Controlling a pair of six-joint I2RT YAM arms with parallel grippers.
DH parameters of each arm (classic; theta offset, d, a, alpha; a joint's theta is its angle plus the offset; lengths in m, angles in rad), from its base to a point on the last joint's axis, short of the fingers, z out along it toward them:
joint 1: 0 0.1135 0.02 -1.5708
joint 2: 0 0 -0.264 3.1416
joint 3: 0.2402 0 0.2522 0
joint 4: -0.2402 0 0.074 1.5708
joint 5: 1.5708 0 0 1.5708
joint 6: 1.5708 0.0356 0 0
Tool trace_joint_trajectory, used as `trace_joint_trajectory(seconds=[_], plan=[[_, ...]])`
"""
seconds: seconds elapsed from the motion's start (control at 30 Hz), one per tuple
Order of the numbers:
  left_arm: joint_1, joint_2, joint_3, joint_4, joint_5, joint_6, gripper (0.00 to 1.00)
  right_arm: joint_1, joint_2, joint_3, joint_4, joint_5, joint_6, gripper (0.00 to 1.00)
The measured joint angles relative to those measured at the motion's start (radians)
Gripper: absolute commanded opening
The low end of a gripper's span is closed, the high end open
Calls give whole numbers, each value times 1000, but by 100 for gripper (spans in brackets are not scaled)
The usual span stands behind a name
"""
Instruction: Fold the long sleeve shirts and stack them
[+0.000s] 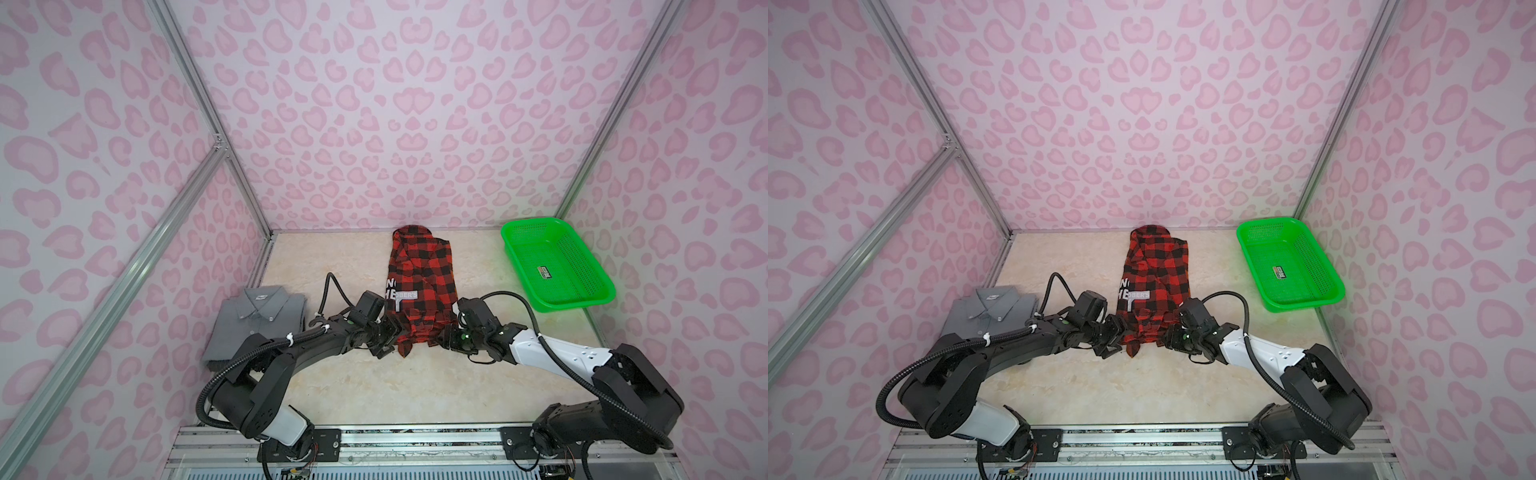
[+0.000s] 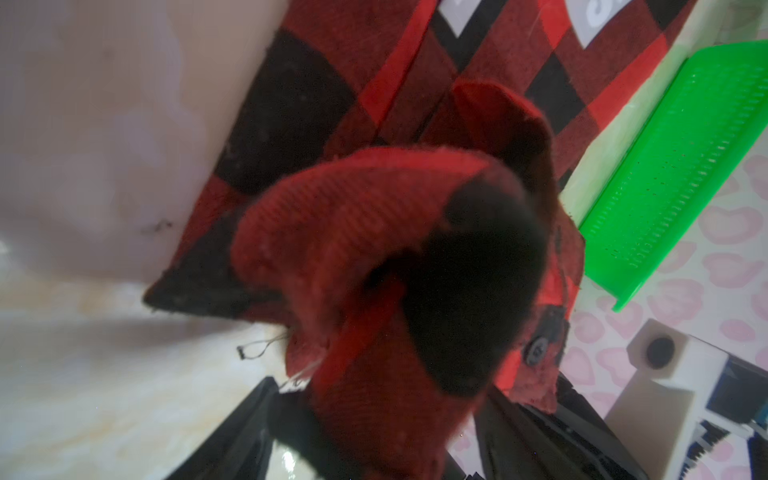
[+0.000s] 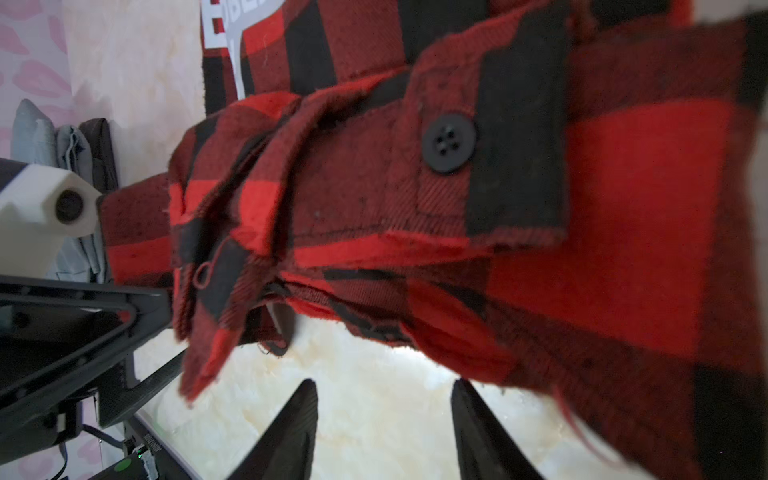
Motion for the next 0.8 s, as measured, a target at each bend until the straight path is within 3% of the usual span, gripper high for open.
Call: trace_joint_trajectory(seconds=[0.2, 0.37, 0.8], plan=[[-1, 48, 41, -3, -22, 16, 68, 0, 42, -13, 48, 23, 13, 53], [-1, 69, 69, -14, -37, 21, 58, 0, 66, -13, 78, 50, 14, 47], [-1, 82, 132, -25, -60, 29, 26, -2, 102, 28, 102, 60, -8, 18]])
